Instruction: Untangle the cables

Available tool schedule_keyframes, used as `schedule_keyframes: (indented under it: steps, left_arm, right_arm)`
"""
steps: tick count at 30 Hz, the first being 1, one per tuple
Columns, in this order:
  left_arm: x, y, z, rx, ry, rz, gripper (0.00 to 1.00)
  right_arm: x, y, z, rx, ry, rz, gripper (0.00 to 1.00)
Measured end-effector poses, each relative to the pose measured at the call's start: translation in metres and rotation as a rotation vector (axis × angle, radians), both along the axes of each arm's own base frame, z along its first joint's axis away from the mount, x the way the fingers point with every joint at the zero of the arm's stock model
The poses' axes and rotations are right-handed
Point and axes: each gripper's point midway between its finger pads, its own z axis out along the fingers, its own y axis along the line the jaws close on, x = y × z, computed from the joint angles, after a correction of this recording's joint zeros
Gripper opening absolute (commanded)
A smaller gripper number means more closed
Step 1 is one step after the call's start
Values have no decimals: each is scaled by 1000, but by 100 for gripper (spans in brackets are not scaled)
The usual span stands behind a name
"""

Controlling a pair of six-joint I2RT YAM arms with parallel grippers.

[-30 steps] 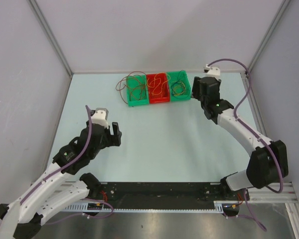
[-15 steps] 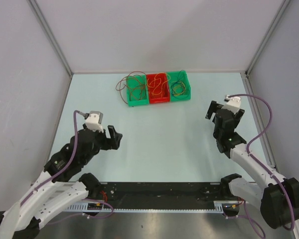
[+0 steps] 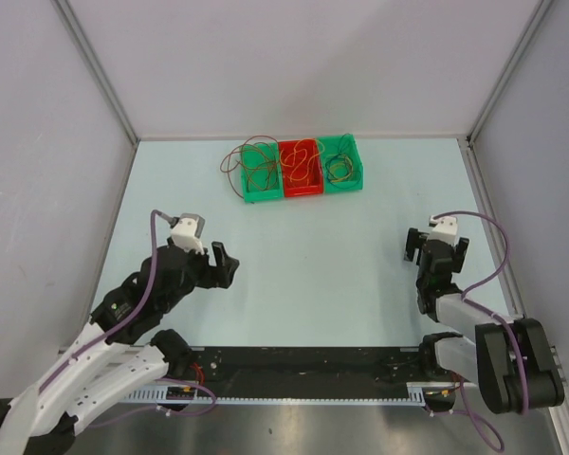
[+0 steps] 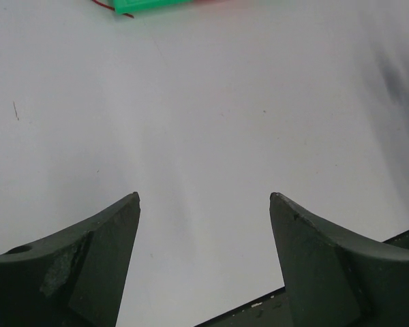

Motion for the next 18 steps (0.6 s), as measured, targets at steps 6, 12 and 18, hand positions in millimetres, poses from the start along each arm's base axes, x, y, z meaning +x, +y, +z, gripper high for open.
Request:
schedule_keyframes:
  steps: [6,12,18]
  left_arm:
    - [-1,0,7,-25,-26,-4,82]
    - [-1,-3,6,-26,-17,-18,82]
    - [0,-8,1,-16,2,-31,82]
  right_arm:
    - [24,8,11,16,-98,73,100]
    - [48,9,13,22,-91,120,100]
    - [55,12,22,56,-118,189,100]
